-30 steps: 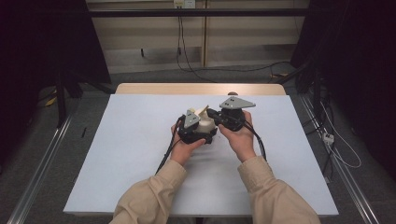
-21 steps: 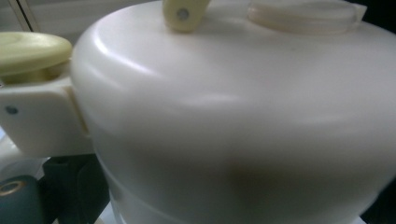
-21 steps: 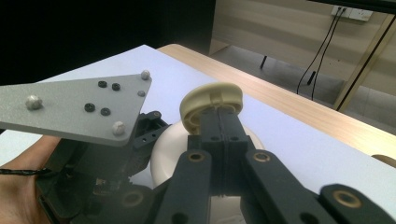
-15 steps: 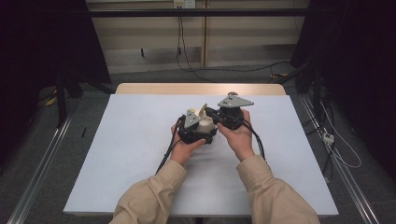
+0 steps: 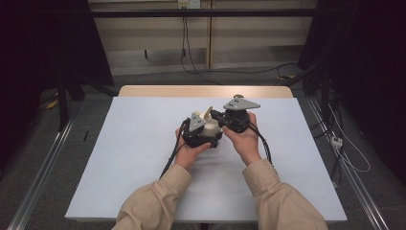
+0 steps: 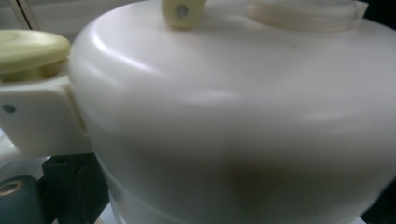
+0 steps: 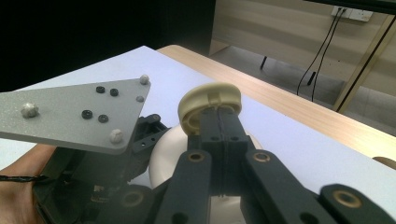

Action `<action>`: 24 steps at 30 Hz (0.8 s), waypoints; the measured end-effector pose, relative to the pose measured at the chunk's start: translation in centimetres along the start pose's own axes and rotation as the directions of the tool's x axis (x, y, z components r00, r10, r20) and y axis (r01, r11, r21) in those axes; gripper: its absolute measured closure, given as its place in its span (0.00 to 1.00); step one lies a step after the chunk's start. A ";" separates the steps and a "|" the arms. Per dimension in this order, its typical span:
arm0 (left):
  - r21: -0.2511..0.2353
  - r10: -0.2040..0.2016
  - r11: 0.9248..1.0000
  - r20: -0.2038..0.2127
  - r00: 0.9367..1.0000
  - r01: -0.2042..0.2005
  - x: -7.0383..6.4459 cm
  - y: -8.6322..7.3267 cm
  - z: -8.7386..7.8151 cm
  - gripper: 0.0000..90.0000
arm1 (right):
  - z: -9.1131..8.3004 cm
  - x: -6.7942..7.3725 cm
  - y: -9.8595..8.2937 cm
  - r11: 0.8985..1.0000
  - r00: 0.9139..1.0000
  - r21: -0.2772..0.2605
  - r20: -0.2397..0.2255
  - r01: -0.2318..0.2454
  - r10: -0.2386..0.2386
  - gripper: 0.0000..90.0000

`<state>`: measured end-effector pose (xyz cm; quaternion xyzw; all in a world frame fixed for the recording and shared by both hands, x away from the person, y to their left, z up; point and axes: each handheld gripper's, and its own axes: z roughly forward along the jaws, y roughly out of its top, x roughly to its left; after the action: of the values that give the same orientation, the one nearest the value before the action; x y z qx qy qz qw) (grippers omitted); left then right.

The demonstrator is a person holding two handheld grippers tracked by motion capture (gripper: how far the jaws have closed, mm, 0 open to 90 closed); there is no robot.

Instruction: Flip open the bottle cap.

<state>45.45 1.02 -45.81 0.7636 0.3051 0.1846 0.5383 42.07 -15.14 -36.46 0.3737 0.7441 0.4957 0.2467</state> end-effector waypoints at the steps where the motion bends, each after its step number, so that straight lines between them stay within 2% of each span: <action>1: 0.001 0.000 1.000 0.000 1.000 0.000 0.0 0.0 0.0 0.05 | 0.0 0.0 0.0 1.000 1.000 0.000 0.001 0.001 -0.001 1.00; 13: 0.008 0.007 1.000 0.011 1.000 -0.007 0.1 -0.1 -0.1 0.05 | 0.9 0.1 0.6 1.000 1.000 -0.003 -0.011 0.004 -0.004 1.00; 20: 0.018 -0.006 1.000 0.012 1.000 0.005 0.1 -0.1 -0.2 0.05 | 1.4 0.2 0.7 1.000 1.000 0.003 -0.011 0.011 -0.011 1.00; 22: 0.032 -0.007 0.999 0.016 1.000 0.006 0.2 -0.2 -0.1 0.04 | 1.4 0.2 0.7 1.000 1.000 0.005 -0.011 0.012 -0.012 1.00; 24: 0.068 0.001 0.998 0.013 1.000 -0.002 0.2 -0.2 -0.2 0.04 | 1.5 0.2 0.7 1.000 1.000 0.004 -0.008 0.010 -0.010 1.00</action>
<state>45.47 1.34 -45.98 0.7828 0.3070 0.1696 0.5139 43.28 -14.05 -36.38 0.3683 0.7480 0.4946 0.2454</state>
